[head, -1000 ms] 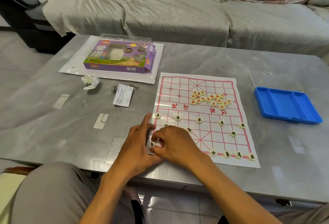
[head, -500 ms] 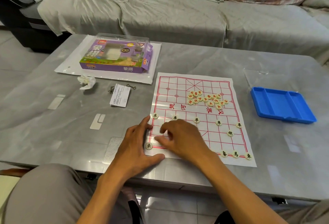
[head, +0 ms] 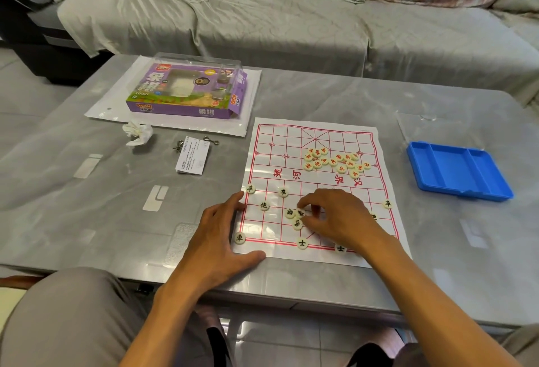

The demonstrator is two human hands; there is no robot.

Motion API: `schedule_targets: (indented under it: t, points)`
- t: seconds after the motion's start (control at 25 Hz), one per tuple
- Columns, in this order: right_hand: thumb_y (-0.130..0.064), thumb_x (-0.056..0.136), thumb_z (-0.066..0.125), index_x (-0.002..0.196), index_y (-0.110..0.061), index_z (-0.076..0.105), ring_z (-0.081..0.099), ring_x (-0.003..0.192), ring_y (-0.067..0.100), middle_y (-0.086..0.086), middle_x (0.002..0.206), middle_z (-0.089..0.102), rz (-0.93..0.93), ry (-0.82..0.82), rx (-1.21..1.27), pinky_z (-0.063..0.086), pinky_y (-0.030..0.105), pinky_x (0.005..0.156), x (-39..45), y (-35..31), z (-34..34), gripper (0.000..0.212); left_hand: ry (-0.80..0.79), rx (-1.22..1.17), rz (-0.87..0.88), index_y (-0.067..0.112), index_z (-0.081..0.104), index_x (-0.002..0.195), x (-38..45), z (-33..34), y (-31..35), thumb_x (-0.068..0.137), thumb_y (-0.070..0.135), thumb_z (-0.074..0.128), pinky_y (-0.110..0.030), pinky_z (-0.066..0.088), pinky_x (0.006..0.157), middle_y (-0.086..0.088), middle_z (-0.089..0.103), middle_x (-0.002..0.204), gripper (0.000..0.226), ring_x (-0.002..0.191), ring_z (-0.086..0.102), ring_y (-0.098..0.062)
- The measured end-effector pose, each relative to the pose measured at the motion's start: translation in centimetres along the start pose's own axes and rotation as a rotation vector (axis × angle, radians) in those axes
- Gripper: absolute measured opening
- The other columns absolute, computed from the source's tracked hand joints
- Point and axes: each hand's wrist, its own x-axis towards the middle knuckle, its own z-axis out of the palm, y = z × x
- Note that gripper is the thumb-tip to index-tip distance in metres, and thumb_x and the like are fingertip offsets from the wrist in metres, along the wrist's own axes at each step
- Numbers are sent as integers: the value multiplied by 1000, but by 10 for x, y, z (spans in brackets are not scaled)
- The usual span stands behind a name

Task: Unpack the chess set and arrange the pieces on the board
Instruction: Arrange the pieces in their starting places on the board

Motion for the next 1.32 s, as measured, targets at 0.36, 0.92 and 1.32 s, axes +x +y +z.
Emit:
schedule_targets:
  t: [0.36,0.92,1.32]
  points:
    - [-49,86,59,105,-31,65,54,85,7,-13,97,64,-82,98,25,50,22,78,-18,-11,3,27,-2,6,3,59,9,129,0,0,-1,62,60,78,-34,38,104,15,30,143,96,131,33,-9]
    - [-56,88,53,102,-31,64,53,83,7,-12,94,63,-68,97,44,44,18,73,-18,-19,9,31,12,20,-1,58,10,128,0,1,0,63,57,79,-34,38,104,14,29,144,94,130,34,-9]
    - [-53,83,62,95,-31,61,56,85,10,-13,95,62,3,-24,29,48,22,77,-6,-6,0,25,12,11,0,59,12,126,0,0,1,64,56,80,-33,39,104,16,30,142,92,125,33,-3]
